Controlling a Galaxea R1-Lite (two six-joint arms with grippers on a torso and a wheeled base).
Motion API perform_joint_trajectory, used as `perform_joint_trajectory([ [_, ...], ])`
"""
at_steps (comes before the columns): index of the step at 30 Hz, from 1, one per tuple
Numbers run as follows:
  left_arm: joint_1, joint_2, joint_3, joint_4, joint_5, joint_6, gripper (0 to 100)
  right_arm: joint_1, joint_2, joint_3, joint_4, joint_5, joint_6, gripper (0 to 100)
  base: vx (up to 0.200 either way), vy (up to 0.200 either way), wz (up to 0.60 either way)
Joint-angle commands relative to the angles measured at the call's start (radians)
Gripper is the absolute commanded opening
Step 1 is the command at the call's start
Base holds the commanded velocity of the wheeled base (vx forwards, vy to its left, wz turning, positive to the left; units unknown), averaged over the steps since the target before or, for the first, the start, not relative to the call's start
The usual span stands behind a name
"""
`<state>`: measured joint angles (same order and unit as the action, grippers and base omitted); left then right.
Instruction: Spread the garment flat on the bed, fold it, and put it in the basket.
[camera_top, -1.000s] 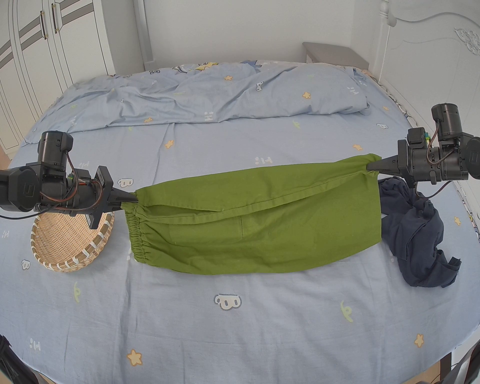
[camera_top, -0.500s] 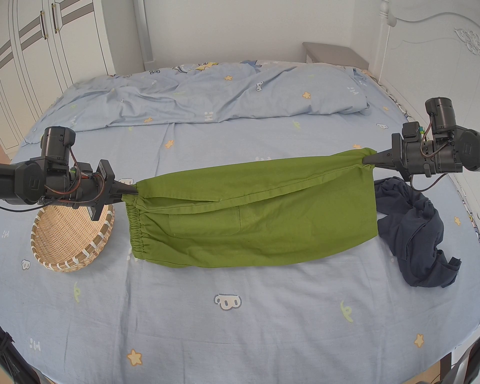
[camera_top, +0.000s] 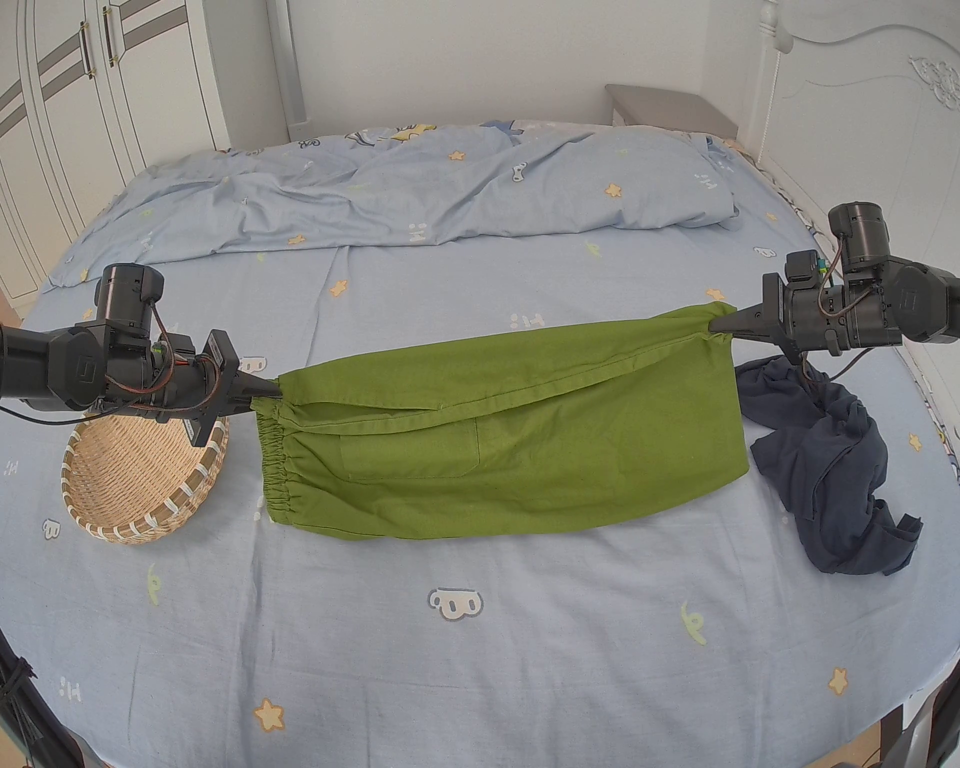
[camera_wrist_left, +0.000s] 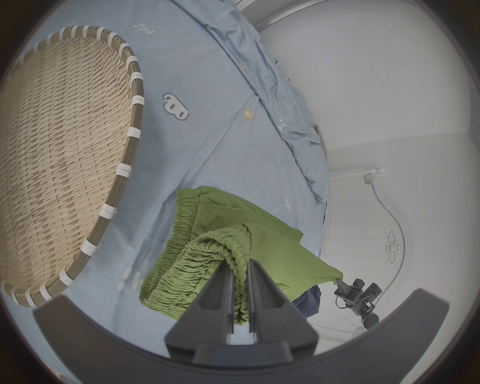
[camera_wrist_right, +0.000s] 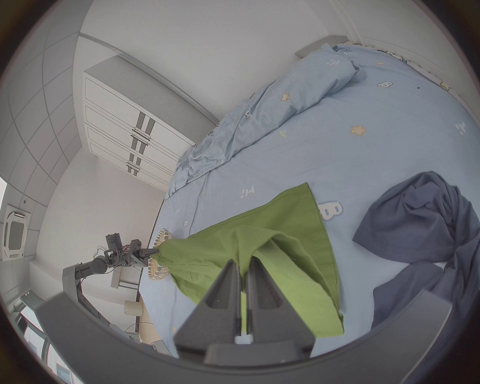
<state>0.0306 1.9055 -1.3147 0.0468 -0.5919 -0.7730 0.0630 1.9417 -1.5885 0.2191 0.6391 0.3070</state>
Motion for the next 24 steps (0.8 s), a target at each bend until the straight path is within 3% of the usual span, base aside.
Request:
perform_joint_trajectory([
  [1,0.011,0.009,0.000,0.001,0.000,0.000,0,0.001,0.042,-0.033,0.000,0.001,0.000,0,0.000,0.000,0.00],
  [20,0.003,0.052,-0.001,-0.016,0.001,0.000,0,0.008,0.155,-0.113,-0.030,0.005,-0.006,0,0.000,0.000,0.00],
  [21,0.003,0.052,-0.001,-0.016,0.001,0.000,100,0.008,0.155,-0.113,-0.030,0.005,-0.006,100,0.000,0.000,0.00],
  [24,0.002,0.058,-0.005,-0.022,0.001,0.000,100,0.009,0.178,-0.133,-0.035,0.005,-0.002,100,0.000,0.000,0.00],
])
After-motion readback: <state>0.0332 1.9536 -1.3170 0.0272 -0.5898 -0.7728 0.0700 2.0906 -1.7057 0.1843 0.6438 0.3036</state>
